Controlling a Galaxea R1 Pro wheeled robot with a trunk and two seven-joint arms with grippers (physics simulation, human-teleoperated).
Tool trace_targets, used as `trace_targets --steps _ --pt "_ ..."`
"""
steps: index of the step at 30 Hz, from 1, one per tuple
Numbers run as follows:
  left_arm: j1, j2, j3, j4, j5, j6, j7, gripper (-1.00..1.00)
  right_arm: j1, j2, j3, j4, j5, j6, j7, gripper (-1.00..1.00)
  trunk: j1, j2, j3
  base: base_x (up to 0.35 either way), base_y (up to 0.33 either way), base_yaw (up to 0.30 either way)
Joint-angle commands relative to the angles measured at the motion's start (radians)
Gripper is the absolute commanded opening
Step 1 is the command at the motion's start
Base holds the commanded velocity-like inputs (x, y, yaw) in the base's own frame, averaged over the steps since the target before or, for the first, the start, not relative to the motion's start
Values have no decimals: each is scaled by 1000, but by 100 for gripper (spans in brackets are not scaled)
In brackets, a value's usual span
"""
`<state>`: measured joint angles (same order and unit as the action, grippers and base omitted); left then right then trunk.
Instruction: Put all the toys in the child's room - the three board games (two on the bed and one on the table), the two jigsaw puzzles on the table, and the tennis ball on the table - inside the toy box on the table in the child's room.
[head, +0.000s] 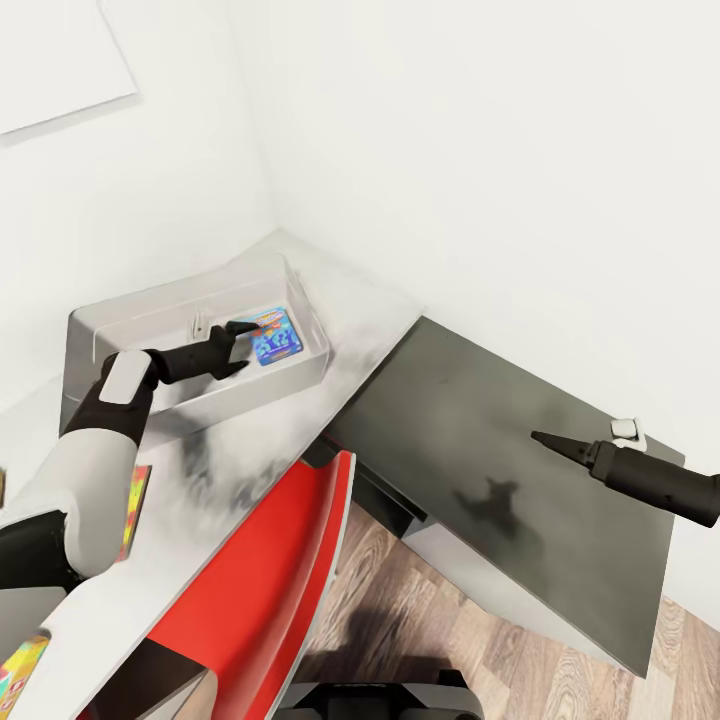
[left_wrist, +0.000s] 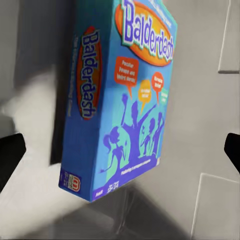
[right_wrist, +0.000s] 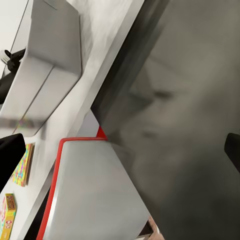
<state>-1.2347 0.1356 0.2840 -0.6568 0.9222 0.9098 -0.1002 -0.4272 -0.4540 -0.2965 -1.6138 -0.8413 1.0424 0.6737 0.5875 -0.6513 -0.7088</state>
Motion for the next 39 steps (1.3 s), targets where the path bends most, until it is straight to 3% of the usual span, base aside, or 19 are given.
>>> trace_targets --steps 1,12,24,32,38,39 --pt "0 8 3 2 -66 10 2 100 -1 0 -1 0 4 5 6 100 1 -1 -1 0 0 0" --pt "0 52 4 -7 -49 92 17 100 -1 1 1 0 4 5 6 100 1 -1 -1 0 0 0" --pt "0 73 4 -19 -20 112 18 100 -1 2 4 0 4 5 7 100 1 -1 -1 0 0 0" --pt "5 74 -1 -118 -13 117 14 100 4 8 6 0 4 5 27 100 1 -1 -1 0 0 0" --pt "16 68 -8 -209 -8 120 1 100 12 8 6 0 5 5 113 100 1 -1 -1 0 0 0" --pt "29 65 -17 -256 6 123 -25 100 19 7 5 0 7 5 159 100 1 -1 -1 0 0 0"
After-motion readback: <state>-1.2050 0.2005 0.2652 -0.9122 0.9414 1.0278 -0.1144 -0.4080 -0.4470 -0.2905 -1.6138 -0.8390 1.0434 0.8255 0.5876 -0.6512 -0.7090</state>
